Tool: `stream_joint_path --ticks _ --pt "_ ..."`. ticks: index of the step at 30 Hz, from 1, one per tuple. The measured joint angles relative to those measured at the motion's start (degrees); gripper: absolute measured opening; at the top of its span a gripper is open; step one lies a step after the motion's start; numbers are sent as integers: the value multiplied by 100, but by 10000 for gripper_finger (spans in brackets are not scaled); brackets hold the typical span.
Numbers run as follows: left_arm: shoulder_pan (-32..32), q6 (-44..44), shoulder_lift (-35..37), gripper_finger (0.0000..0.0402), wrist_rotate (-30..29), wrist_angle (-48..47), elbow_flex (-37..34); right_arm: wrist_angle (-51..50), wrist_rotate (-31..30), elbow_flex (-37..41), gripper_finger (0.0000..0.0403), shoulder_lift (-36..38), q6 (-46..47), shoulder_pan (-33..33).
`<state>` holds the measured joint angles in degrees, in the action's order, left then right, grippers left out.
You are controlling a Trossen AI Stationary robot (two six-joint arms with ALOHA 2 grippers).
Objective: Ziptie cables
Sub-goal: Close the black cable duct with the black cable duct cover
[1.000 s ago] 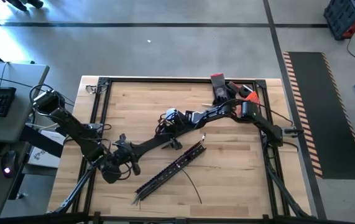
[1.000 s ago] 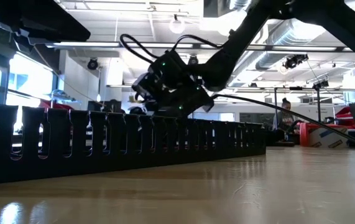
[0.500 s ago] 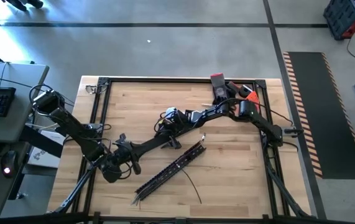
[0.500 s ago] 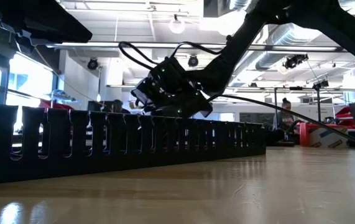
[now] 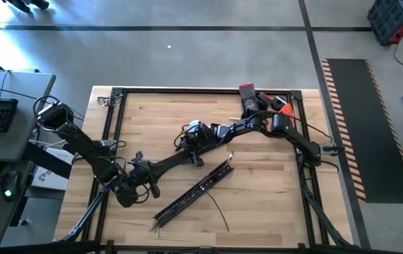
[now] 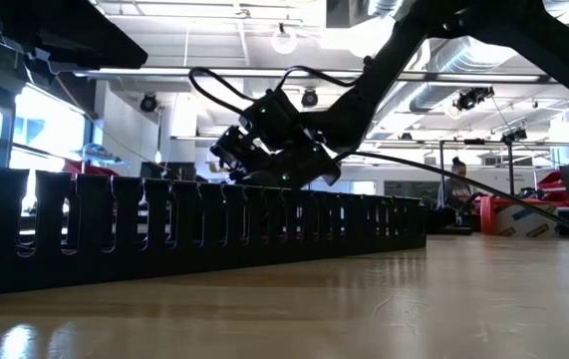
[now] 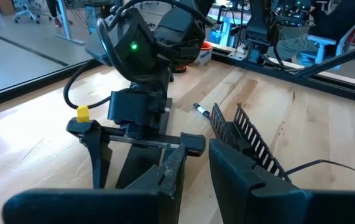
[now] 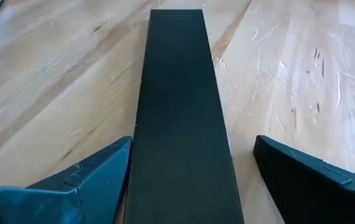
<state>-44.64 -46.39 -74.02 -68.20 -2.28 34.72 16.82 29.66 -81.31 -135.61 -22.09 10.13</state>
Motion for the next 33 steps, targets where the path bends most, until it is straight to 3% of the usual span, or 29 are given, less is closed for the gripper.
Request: stream_joint_path --ticks 6,12,22,29,33 --pt "0 -2 0 48 -2 0 -2 -56 -60 -20 307 -229 -81 -31" --pt "0 -4 0 48 -68 2 -2 179 -105 -53 215 -529 82 -13" --pt "-2 50 210 48 -158 51 -2 140 -294 -1 212 -360 313 -22" --pt "-141 565 1274 47 -77 -506 181 -666 -683 90 212 471 191 -174" --pt "-216 1458 1778 33 73 -717 358 -986 -647 85 212 909 -83 -363"
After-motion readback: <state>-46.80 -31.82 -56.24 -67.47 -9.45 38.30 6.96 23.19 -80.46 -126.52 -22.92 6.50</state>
